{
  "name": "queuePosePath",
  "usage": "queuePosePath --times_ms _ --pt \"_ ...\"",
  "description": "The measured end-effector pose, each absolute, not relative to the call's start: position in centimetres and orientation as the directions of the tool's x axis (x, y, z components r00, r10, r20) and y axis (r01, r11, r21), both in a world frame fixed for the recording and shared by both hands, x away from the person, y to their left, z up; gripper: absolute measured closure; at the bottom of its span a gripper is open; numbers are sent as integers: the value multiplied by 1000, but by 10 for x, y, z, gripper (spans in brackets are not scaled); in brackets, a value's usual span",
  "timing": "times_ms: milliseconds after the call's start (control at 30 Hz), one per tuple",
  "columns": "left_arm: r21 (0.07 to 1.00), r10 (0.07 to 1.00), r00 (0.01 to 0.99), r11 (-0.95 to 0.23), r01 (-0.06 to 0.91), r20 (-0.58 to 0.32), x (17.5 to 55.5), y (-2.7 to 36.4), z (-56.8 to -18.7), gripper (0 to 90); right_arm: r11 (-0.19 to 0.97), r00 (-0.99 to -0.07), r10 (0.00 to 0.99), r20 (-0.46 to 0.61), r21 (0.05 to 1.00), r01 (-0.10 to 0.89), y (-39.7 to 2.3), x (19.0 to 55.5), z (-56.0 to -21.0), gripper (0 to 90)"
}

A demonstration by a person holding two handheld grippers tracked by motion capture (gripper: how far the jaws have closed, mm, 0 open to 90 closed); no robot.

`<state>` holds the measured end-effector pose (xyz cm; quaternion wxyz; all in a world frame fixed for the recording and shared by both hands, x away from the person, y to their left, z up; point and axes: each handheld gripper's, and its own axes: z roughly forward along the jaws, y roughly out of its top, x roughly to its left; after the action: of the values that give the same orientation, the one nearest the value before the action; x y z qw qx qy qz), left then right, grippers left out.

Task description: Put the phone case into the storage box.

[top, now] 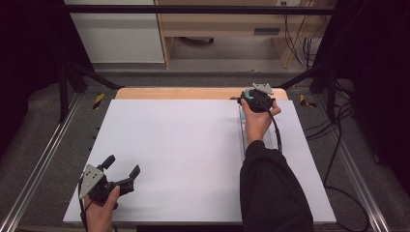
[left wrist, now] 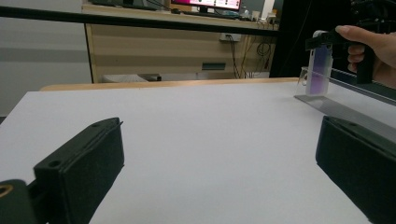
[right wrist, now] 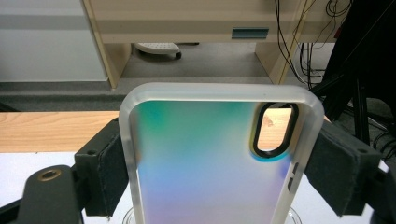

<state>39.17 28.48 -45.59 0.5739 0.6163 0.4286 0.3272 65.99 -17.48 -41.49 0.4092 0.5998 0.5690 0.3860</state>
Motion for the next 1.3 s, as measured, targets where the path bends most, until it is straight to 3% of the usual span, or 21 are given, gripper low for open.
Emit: queuePosePath --times_ms 1300 --pt "988 901 427 11 151 -76 392 282 -456 8 -13 70 997 -10 947 321 -171 662 -423 174"
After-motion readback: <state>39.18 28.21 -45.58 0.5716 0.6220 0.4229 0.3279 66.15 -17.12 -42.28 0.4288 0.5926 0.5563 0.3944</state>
